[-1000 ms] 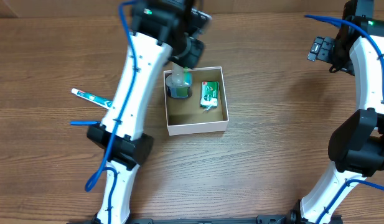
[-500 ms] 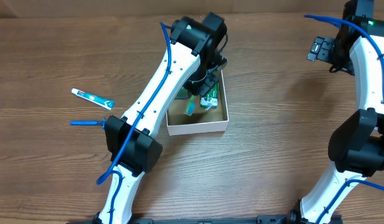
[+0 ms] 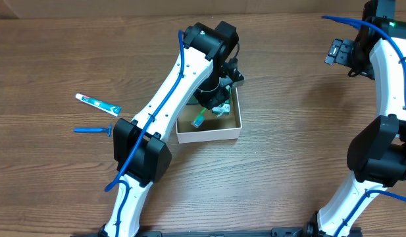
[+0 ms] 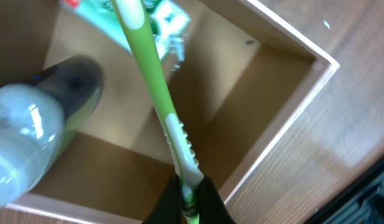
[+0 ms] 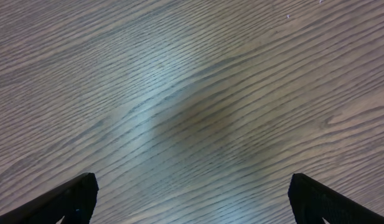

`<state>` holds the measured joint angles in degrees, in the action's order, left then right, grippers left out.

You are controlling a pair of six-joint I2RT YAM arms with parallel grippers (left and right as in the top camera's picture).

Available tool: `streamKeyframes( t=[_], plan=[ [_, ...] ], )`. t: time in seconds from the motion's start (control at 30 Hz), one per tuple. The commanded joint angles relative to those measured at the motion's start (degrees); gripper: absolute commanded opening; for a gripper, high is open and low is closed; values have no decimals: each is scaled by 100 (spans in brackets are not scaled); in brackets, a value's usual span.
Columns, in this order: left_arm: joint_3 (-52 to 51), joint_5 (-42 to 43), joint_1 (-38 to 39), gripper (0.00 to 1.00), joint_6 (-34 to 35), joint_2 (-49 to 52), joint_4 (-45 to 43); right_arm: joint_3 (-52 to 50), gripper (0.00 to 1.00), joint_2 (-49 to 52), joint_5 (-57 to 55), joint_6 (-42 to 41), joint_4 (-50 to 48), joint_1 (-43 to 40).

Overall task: Pack container
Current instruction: 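Carry the toothbrush over the box and lower it inside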

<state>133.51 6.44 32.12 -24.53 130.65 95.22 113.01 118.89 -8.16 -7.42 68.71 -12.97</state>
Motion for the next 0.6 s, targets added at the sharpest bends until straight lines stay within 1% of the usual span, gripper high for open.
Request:
streamKeyframes(
  t=[0.0,0.2,0.4,0.47,0.5,0.53,0.57],
  plan=[
    [-42,505,-70,5,-1414,-142,160,-13,100,15,-79,9,-11,31],
    [-304,570,-234,4,-2299,-142,160,-13,100,15,-79,9,-11,31],
    [-1071,739,-437,4,-2929,-142,160,-13,100,13,-79,9,-11,31],
    [-1165,804,-494,4,-2970,-142,136,-13,100,13,-79,9,-11,31],
    [-1165,807,-511,10,-2944,-142,72,-13,100,13,-76,9,-11,31],
    [-1161,796,-522,88,-2752,-142,-66,-13,100,13,-79,9,-11,31],
    [-1158,774,-520,100,-2671,-142,-146,-13,100,13,-79,9,-11,31]
  ],
)
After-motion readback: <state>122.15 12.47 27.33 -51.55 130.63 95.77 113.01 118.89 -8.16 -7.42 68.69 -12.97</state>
